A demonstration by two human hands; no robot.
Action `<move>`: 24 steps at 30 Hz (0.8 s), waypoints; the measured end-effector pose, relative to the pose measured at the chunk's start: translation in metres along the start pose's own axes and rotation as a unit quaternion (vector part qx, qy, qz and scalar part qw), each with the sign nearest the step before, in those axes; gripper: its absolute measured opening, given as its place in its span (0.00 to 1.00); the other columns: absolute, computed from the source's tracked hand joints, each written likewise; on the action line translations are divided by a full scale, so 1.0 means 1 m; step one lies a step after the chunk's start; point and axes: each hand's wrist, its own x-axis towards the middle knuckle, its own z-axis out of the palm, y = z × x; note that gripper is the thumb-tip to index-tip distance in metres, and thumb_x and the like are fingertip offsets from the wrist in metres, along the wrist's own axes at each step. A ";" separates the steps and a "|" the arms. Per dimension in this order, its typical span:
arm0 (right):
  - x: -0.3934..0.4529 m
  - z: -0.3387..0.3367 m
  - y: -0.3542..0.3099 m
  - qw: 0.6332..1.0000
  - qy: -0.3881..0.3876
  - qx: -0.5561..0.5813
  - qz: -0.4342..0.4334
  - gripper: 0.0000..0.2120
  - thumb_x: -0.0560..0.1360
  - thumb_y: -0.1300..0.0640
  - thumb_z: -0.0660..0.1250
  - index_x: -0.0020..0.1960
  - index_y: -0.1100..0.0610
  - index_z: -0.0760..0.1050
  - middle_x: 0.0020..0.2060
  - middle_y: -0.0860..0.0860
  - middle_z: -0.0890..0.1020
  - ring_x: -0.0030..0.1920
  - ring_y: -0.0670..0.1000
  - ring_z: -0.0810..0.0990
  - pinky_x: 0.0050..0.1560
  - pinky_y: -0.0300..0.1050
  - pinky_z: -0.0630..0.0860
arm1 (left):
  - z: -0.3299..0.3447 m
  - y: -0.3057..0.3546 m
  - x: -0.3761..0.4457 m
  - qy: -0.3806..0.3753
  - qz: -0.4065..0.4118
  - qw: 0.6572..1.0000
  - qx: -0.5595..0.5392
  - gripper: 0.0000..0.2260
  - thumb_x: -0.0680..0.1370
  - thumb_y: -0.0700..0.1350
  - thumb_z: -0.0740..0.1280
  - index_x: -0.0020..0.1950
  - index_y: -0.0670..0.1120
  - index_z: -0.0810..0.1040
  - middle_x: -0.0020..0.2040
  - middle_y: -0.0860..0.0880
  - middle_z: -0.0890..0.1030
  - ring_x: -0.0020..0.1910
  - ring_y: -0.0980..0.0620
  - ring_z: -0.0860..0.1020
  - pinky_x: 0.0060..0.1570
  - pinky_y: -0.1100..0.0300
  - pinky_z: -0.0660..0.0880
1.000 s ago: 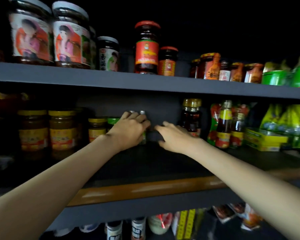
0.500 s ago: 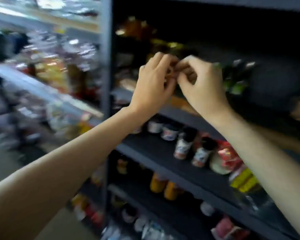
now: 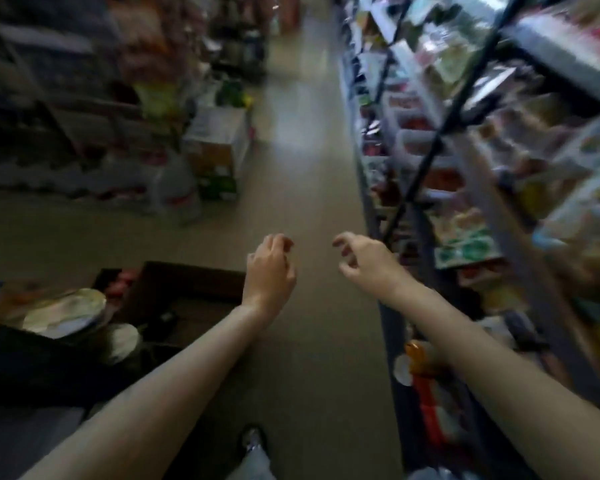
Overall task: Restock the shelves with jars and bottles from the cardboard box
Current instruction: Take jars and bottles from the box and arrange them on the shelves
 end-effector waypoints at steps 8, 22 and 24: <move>0.160 0.151 -0.030 0.971 -0.234 0.039 -0.018 0.16 0.76 0.60 0.63 0.64 0.56 0.70 0.57 0.54 0.76 0.54 0.54 0.77 0.54 0.46 0.74 | 0.024 -0.159 0.049 -0.050 -0.180 0.980 0.063 0.13 0.76 0.40 0.63 0.61 0.45 0.72 0.57 0.48 0.75 0.56 0.50 0.75 0.59 0.50 0.72; 0.401 0.588 -0.084 0.864 -0.377 -0.065 -0.327 0.35 0.73 0.60 0.69 0.75 0.54 0.56 0.74 0.52 0.59 0.73 0.56 0.59 0.69 0.55 0.65 | 0.128 -0.516 0.101 -0.015 -0.583 0.800 0.138 0.17 0.78 0.44 0.62 0.67 0.45 0.66 0.66 0.44 0.67 0.63 0.43 0.69 0.62 0.47 0.70; 0.403 0.648 -0.099 0.841 -0.394 -0.084 -0.361 0.33 0.74 0.59 0.68 0.74 0.55 0.56 0.73 0.54 0.60 0.71 0.58 0.60 0.66 0.55 0.68 | 0.132 -0.547 0.092 0.070 -0.592 0.788 0.151 0.15 0.78 0.41 0.61 0.65 0.45 0.68 0.65 0.45 0.68 0.63 0.45 0.69 0.63 0.52 0.70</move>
